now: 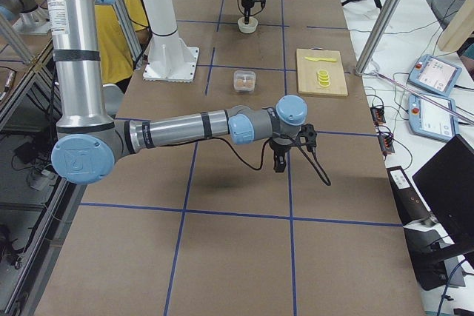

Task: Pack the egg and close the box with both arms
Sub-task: 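Carry the egg with the left gripper over the clear egg carton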

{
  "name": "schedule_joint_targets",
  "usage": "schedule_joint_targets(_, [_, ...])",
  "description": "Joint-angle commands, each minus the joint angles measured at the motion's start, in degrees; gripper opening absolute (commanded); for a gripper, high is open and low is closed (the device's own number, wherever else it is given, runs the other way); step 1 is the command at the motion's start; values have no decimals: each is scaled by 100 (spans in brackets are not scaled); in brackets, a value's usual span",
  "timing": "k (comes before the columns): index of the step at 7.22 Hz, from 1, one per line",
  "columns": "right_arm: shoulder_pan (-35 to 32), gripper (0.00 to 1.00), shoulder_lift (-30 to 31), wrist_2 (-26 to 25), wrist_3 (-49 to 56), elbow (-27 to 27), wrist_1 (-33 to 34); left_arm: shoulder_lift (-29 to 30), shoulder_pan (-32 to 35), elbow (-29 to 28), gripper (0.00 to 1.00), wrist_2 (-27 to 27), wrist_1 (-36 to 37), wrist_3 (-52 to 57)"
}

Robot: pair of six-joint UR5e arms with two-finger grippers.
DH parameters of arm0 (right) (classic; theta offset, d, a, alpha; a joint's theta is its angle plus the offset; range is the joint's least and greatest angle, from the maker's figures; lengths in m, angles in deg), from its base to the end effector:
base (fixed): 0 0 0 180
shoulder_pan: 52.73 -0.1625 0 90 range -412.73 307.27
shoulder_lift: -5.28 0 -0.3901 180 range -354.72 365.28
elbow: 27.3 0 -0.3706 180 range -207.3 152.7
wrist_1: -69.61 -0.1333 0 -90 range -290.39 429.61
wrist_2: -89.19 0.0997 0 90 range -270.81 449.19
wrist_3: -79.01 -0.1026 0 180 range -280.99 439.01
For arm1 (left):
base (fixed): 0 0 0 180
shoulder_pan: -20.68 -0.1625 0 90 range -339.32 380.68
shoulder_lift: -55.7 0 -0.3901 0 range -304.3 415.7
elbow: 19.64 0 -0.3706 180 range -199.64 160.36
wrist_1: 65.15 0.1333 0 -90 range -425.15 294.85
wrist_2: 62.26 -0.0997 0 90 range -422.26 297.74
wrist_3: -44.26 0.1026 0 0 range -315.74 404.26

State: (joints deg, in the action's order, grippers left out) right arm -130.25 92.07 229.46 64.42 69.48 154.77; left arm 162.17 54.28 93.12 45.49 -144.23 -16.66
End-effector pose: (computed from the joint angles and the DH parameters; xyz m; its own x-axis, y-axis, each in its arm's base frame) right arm -0.0549 -0.4999 0.5256 0.6154 -0.0819 0.7839 0.0557 0.9966 0.0604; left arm 0.3865 -0.3793 0.3410 0.8385 -0.0013 -0.5449 -0.0010 1.0000 -0.0041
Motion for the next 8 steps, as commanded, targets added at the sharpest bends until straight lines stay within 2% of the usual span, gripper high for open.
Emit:
schedule_joint_targets(1, [0, 100, -4, 0, 0, 7, 0, 573, 76, 238, 0, 9, 542, -146])
schedule_joint_targets(3, [0, 100, -13, 0, 0, 16, -9, 1407, -38, -199, 0, 26, 403, -341])
schedule_joint_targets(5, [0, 100, -13, 0, 9, -2, -9, 2015, -283, -849, 0, 27, -550, -402])
schedule_joint_targets(7, [0, 100, -13, 0, 9, 7, -9, 2227, -599, -1306, 0, 18, -1868, -753])
schedule_joint_targets(8, [0, 100, -13, 0, 9, 16, -9, 2655, -740, -1675, 0, 9, -2013, -737])
